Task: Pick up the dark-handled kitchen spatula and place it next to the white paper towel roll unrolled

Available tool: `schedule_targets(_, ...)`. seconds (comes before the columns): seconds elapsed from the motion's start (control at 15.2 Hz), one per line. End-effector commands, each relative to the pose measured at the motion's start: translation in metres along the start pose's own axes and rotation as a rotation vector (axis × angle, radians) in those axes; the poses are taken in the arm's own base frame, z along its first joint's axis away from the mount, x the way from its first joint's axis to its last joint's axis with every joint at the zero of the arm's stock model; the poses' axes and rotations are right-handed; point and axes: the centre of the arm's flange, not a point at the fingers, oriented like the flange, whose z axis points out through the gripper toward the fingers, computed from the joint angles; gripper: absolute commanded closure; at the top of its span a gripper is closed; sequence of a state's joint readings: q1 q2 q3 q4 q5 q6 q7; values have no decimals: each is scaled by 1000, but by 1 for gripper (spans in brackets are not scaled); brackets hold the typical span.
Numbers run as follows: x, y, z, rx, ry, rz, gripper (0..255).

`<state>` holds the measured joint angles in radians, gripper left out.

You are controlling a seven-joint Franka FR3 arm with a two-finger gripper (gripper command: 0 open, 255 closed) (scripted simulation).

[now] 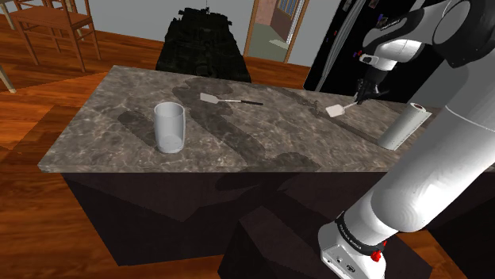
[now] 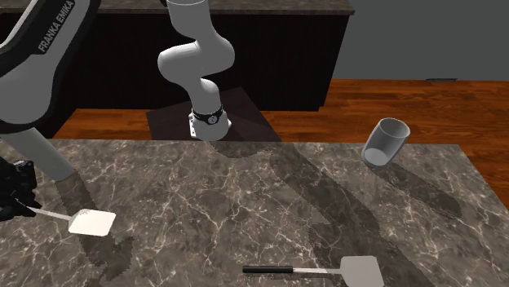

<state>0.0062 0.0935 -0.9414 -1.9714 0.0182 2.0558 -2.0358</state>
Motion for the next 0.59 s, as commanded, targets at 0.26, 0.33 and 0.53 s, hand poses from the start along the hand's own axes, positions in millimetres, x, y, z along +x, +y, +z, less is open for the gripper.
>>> schedule_targets(0.26, 3, 1, 32, 0, 0, 0, 255)
schedule_targets(0.33, 4, 1, 38, 0, 0, 0, 255)
schedule_targets(0.53, 5, 1, 53, 0, 0, 0, 255)
